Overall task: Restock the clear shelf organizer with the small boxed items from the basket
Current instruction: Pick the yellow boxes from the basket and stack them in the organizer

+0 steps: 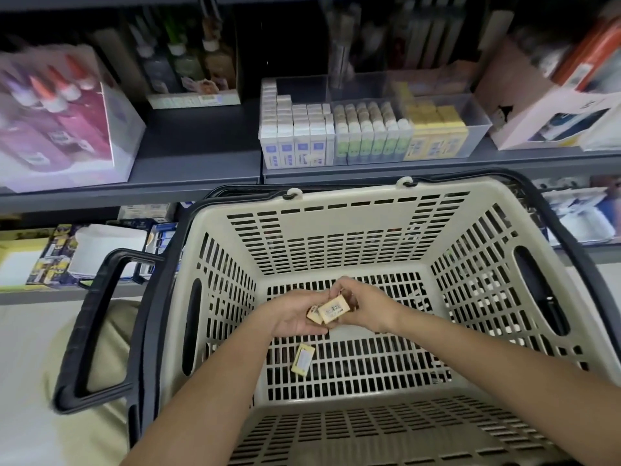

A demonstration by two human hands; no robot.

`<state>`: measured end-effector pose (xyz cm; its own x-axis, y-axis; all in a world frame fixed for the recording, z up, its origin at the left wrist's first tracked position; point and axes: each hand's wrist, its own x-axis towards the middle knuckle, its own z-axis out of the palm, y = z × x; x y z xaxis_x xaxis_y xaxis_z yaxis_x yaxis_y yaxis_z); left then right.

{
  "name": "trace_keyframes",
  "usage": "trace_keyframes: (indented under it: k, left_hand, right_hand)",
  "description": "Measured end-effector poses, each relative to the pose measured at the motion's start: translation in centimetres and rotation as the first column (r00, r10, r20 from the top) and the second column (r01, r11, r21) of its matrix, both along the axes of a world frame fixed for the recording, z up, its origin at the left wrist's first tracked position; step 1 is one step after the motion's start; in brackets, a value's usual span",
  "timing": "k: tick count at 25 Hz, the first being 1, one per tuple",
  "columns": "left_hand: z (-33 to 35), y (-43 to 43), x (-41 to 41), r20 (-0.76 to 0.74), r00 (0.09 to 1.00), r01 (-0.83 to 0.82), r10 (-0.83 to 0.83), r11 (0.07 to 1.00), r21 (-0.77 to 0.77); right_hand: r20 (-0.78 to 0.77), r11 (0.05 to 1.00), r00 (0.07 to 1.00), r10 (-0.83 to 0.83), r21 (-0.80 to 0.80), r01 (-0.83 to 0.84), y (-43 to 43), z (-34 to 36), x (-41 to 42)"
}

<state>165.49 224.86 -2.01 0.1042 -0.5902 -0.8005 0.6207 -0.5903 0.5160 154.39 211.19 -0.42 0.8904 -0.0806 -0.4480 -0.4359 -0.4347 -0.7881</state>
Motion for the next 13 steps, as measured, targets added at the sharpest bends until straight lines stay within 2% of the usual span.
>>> trace_keyframes:
  k: [2,4,6,7,9,10,11,13]
  left_hand:
    - [0.1,0.3,0.2,-0.062,0.998,-0.011,0.009,1.000,-0.029]
    - [0.2,0.5,0.3,-0.060,0.997,-0.053,0.051,0.998,-0.043]
    - [-0.1,0.8,0.7,-0.039,0.980,-0.197,0.195,0.979,-0.048]
    - [-0.3,1.1,1.0,-0.026,0.957,-0.289,0.288,0.957,-0.037]
    - [-0.6,1.7,1.5,0.001,0.911,-0.412,0.412,0.911,-0.003]
    - [-0.8,2.0,1.7,0.013,0.903,-0.429,0.429,0.903,0.011]
    - [-0.9,2.1,1.7,0.017,0.905,-0.426,0.426,0.904,0.025]
    - [-0.9,2.2,1.7,0.017,0.915,-0.403,0.402,0.915,0.039]
  right_hand:
    - [0.015,0.999,0.999,-0.044,0.017,0.044,0.1,-0.1,0.4]
    - [0.017,0.995,0.995,-0.099,0.030,0.098,0.3,-0.3,0.7]
    - [-0.011,0.988,0.988,-0.155,0.003,0.155,0.6,-0.5,0.8]
    - [-0.046,0.991,0.990,-0.131,-0.034,0.130,0.9,-0.8,0.7]
    - [-0.122,0.985,0.989,0.083,-0.144,-0.100,2.1,-1.8,0.4]
    - [-0.152,0.946,0.961,0.232,-0.196,-0.260,3.0,-2.3,0.2]
    - [-0.170,0.876,0.911,0.377,-0.255,-0.410,4.0,-2.9,0.1]
    - [-0.180,0.673,0.777,0.604,-0.408,-0.617,5.5,-3.7,0.3]
